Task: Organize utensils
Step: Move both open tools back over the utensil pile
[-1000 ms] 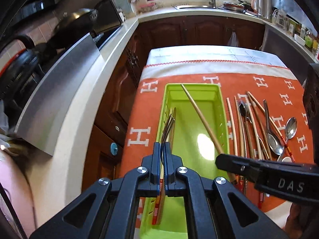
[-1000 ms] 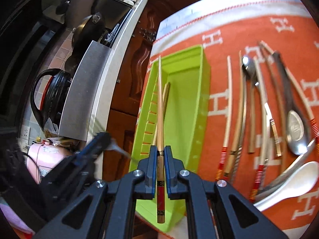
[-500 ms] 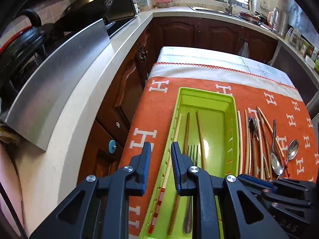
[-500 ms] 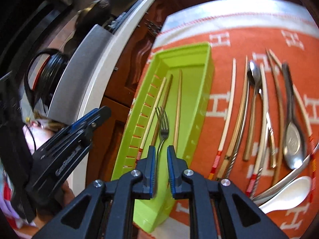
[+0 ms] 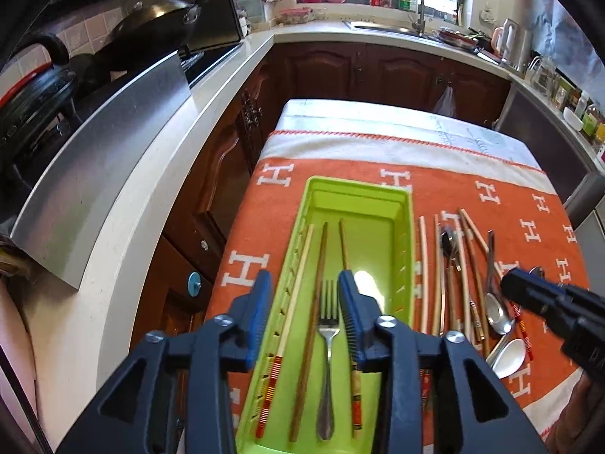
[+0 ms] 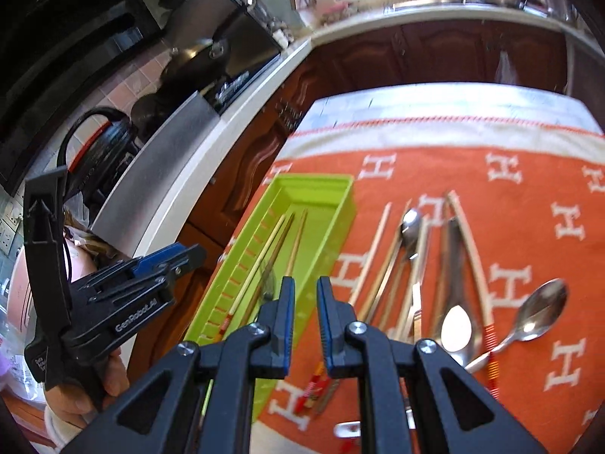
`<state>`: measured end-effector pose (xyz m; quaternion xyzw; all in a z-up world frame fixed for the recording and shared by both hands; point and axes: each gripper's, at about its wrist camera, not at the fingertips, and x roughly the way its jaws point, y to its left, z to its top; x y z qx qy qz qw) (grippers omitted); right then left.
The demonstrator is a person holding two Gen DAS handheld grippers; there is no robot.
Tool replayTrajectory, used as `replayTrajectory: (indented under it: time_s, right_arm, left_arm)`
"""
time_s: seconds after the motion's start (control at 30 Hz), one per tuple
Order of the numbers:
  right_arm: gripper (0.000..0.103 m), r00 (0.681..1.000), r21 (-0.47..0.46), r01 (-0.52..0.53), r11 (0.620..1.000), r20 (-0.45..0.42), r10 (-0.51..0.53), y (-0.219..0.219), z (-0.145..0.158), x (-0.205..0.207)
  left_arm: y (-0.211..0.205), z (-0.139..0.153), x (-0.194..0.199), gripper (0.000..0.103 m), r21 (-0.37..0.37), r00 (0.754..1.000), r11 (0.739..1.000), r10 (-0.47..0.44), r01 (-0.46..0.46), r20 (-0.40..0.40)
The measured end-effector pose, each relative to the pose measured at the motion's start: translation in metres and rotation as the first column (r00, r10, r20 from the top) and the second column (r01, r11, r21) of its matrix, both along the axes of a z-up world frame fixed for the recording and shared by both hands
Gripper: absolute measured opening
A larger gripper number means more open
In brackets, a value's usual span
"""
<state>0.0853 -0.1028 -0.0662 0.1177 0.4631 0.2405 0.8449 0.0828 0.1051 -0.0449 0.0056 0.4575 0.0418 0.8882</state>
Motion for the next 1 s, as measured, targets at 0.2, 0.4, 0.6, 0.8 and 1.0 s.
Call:
replayTrajectory:
  time_s: [0.2,0.4,0.6,0.8,1.0]
  right_arm:
    - [0.018,0.991,-0.016,0.047,0.999,0.126,-0.044,-0.037,0.023,-0.009]
    - [0.018,0.954,-0.067,0.053,0.996,0.299,-0.03,-0.065,0.058,-0.025]
    - [0.018,0.939,-0.125,0.034,0.992,0.343,0.011,-0.078,0.081,-0.028]
    - [0.018,0.969,-0.126,0.069,0.99,0.246,-0.036,-0.097,0.067,-0.016]
    - [0.018,0.983,-0.118,0.088,0.989,0.168,-0.068,-0.112,0.038,-0.005]
  left_arm:
    - [-0.022,0.012,-0.004,0.04,-0.01,0.999,0.999,-0.038,0.038,0.034]
    - [-0.045,0.016,-0.007,0.04,-0.101,0.992,0.99,-0.09,0.099,0.091]
    - [-0.076,0.01,-0.005,0.056,-0.117,0.985,0.979,-0.159,0.165,0.063]
    - [-0.1,-0.011,0.0,0.061,-0.161,0.977,0.964,-0.214,0.212,0.01]
    - [-0.116,-0.042,0.013,0.06,-0.204,0.968,0.952,-0.246,0.23,-0.055]
